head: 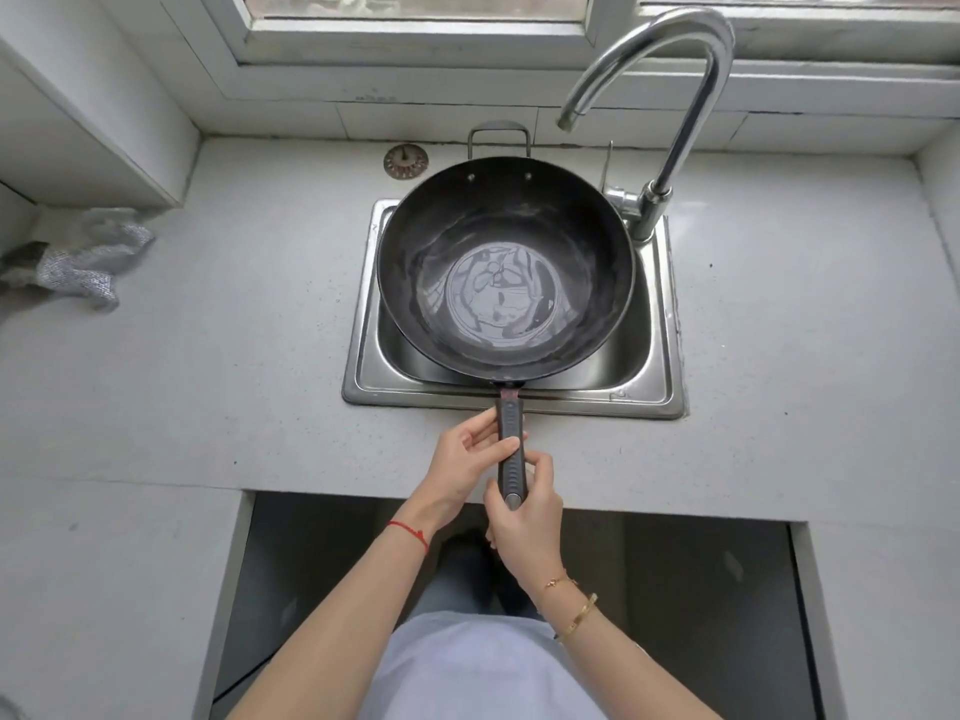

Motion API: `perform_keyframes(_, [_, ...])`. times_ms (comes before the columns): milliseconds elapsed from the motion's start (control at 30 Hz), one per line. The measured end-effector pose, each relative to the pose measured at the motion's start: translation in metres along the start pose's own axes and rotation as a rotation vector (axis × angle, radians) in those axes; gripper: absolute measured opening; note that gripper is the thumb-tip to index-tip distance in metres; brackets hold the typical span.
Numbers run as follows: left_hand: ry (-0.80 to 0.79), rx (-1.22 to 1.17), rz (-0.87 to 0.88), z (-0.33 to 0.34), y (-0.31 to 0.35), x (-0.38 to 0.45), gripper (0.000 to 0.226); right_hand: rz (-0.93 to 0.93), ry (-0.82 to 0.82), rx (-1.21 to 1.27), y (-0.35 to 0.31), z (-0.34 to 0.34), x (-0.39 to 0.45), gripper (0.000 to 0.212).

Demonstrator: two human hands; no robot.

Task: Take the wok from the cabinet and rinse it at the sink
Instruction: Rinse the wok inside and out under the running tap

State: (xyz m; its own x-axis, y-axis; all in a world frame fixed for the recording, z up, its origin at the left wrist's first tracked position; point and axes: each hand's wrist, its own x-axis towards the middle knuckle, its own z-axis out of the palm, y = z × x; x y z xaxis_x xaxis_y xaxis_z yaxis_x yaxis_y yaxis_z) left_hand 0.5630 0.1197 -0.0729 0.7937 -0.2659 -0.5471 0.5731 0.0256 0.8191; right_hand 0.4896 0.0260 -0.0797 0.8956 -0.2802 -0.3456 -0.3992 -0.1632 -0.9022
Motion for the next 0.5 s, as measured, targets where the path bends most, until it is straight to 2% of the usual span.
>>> perform_keyframes(500, [-0.028,-0.034,-0.053,-0.003,-0.021,-0.009,0.055,0.034,0.038,0.022,0.018,0.009,-0.018,0.024])
